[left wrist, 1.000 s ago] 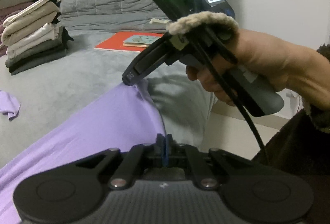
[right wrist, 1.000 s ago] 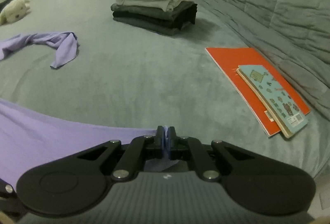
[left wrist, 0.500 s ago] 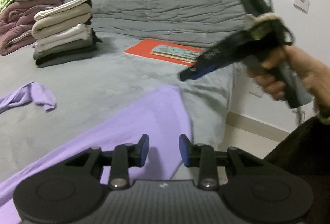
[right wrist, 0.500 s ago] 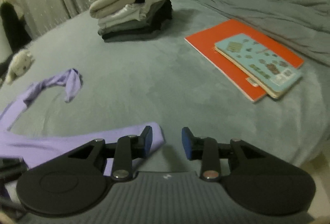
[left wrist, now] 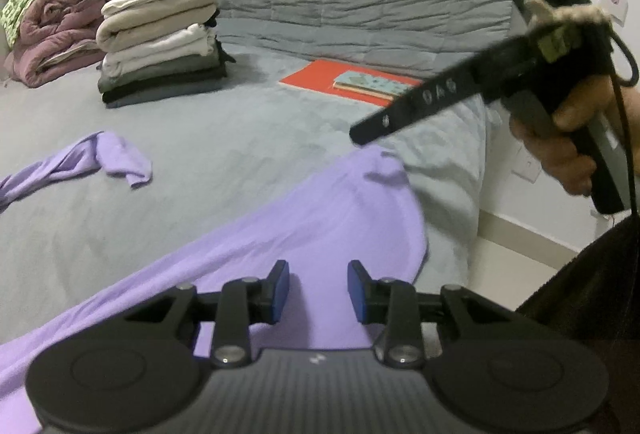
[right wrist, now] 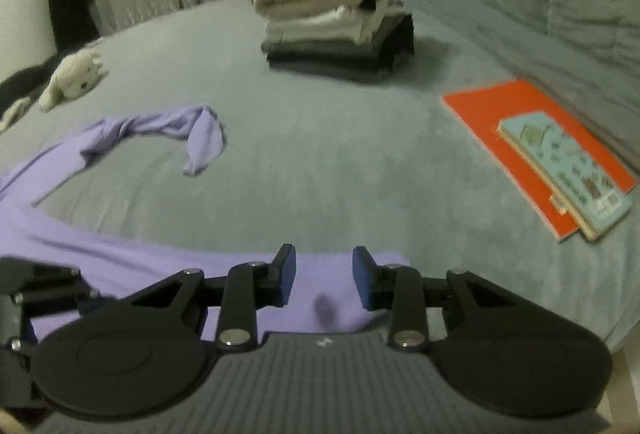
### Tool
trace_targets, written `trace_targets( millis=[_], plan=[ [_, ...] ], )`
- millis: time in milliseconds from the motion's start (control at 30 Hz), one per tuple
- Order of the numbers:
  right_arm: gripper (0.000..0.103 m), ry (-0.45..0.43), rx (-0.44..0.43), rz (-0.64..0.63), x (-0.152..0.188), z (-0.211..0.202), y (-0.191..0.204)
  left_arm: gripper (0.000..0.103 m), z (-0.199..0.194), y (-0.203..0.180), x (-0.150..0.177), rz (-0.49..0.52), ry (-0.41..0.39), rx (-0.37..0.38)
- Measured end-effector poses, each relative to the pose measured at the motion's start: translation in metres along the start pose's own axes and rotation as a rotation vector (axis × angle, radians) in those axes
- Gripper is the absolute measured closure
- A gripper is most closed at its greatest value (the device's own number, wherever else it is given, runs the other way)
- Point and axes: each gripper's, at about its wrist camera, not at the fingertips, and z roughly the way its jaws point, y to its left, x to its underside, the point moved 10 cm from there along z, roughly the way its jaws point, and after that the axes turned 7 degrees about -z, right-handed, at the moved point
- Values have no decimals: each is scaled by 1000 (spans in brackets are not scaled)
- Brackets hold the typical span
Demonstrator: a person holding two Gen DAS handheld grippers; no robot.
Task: Fold clothes
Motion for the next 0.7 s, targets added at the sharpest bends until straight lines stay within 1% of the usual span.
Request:
trace_targets(
  millis=[133, 200, 300, 400, 533, 600, 700],
  plan=[
    [67, 6, 46, 55, 7, -8, -21, 70, -1, 1, 2, -3, 1, 0],
    [67, 35, 76, 71, 16, -11, -33, 70, -1, 1, 2, -2, 1, 0],
    [67, 99, 84, 75, 33, -9, -42, 69, -1, 0, 3, -3, 4, -1],
    [67, 134, 69, 50, 40, -1, -37, 69, -1, 0, 4, -1, 5, -4],
    [67, 141, 45, 0, 37, 5, -21, 69, -1, 0, 4, -2, 5, -4],
    [65, 145, 36, -24, 36, 8, -13, 69, -1, 0, 4, -3, 5, -3],
    [64, 153, 45, -46, 36, 11, -10, 69, -1, 0, 5, -4, 6, -1]
  ],
)
